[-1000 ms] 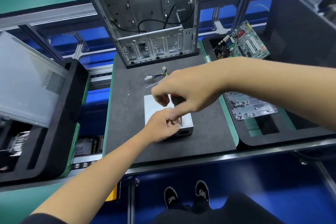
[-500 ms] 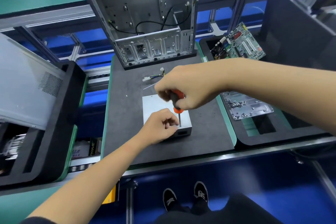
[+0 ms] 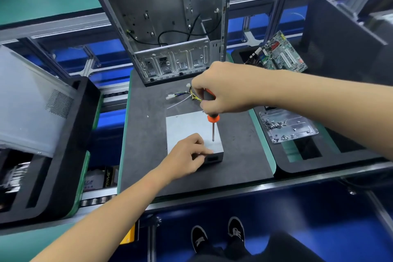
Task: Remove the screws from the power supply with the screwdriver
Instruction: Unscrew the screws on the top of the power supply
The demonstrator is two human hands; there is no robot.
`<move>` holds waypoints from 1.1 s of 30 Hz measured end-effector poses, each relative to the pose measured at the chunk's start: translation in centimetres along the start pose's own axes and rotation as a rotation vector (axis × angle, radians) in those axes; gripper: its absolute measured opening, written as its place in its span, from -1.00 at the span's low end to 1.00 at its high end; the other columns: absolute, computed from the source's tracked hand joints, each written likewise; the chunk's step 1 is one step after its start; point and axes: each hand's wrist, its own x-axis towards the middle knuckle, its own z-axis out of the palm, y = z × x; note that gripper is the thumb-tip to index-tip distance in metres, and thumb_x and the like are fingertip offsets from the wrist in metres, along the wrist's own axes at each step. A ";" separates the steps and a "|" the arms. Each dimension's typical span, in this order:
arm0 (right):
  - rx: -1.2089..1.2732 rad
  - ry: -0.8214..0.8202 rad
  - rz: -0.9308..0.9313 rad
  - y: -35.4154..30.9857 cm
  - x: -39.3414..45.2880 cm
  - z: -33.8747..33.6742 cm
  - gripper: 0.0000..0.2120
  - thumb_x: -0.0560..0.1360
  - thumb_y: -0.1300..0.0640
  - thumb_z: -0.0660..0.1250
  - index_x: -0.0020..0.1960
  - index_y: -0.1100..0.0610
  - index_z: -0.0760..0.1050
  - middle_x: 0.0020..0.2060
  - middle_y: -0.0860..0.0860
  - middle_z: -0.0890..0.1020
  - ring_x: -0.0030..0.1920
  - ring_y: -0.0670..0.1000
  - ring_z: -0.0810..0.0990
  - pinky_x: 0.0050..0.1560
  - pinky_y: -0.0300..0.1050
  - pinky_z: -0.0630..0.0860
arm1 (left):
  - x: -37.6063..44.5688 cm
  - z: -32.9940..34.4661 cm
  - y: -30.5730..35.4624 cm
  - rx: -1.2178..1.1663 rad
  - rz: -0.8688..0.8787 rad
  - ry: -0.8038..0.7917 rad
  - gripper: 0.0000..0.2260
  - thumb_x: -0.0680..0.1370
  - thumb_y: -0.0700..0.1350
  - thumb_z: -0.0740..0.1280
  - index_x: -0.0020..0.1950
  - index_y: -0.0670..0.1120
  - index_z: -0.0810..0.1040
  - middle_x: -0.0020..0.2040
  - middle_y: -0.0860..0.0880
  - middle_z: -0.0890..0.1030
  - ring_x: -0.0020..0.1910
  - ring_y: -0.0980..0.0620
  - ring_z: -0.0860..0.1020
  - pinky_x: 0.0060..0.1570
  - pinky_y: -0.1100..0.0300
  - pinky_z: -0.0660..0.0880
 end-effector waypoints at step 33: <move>0.069 0.082 0.054 0.6 11.6 1.5 -0.92 0.43 0.12 0.31 -0.18 0.12 0.44 -0.37 -0.14 0.42 -0.19 0.09 0.49 -0.42 -0.20 0.24 | 5.6 -6.3 -7.6 -0.059 -0.363 0.282 -0.87 0.52 -0.26 0.36 -0.01 -0.15 0.69 -0.04 0.00 0.64 -0.14 0.16 0.52 -0.14 0.55 0.34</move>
